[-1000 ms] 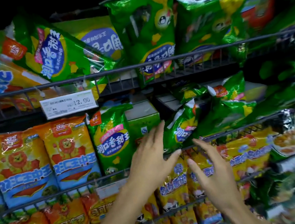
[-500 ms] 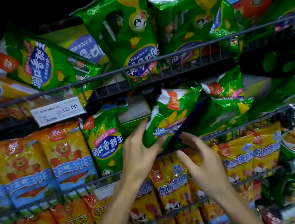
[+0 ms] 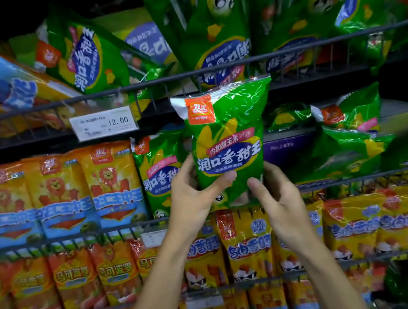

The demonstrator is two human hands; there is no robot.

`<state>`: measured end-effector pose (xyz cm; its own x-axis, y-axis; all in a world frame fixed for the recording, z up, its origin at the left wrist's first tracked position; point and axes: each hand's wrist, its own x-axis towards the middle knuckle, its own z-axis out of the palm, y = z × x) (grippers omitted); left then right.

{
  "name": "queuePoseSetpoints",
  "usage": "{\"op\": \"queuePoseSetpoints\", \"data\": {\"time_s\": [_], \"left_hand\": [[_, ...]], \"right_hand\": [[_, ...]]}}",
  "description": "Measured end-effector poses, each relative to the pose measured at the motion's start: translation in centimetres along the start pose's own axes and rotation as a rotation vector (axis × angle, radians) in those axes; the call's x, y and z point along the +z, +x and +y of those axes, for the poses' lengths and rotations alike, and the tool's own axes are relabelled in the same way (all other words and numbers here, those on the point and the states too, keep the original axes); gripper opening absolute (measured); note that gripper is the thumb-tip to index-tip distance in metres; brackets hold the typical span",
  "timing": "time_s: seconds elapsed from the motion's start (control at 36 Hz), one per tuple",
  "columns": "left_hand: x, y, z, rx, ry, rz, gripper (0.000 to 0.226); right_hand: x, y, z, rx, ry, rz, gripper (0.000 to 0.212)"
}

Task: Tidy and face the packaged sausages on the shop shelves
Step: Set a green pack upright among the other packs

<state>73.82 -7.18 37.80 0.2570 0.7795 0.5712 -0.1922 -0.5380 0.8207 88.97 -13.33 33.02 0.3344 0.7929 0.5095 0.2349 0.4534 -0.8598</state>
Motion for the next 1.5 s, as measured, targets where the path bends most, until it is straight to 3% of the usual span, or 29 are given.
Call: {"op": "queuePoseSetpoints", "data": {"time_s": [0.14, 0.33, 0.44, 0.58, 0.72, 0.94, 1.17, 1.28, 1.39, 1.5], "left_hand": [[-0.4, -0.4, -0.2, -0.073, -0.006, -0.039, 0.04], [-0.7, -0.3, -1.1, -0.022, -0.02, 0.115, 0.049], [-0.5, 0.0, -1.1, 0.015, 0.057, 0.07, 0.048], [-0.9, 0.1, -2.5, 0.285, 0.533, 0.198, 0.048], [-3.5, -1.5, -5.5, 0.509, 0.704, 0.27, 0.037], [-7.4, -2.3, -8.2, 0.473, 0.907, 0.078, 0.047], [-7.6, -2.4, -8.3, 0.423, 0.915, 0.03, 0.05], [-7.5, -2.3, -8.2, 0.421, 0.929, 0.024, 0.051], [-7.3, -2.3, -8.0, 0.42, 0.962, 0.01, 0.054], [-7.0, -2.2, -7.4, 0.389, 1.053, -0.046, 0.06]], "right_hand": [[0.0, 0.0, 0.7, 0.007, 0.018, 0.059, 0.044], [-0.4, 0.8, 0.5, 0.053, 0.036, -0.145, 0.047], [0.3, 1.8, 0.3, 0.009, 0.042, -0.087, 0.042], [1.6, 2.0, 0.0, 0.009, 0.074, -0.017, 0.041], [1.7, 2.5, 0.3, 0.001, 0.058, 0.003, 0.039], [3.1, 3.8, 0.9, 0.042, -0.008, -0.034, 0.048], [1.2, 5.6, 1.4, 0.223, -0.291, -0.339, 0.045], [0.8, 5.6, 0.6, 0.259, -0.367, -0.403, 0.048], [1.0, 5.0, -0.3, 0.246, -0.389, -0.316, 0.041], [1.5, 5.2, 0.5, 0.205, -0.475, -0.241, 0.058]]}}
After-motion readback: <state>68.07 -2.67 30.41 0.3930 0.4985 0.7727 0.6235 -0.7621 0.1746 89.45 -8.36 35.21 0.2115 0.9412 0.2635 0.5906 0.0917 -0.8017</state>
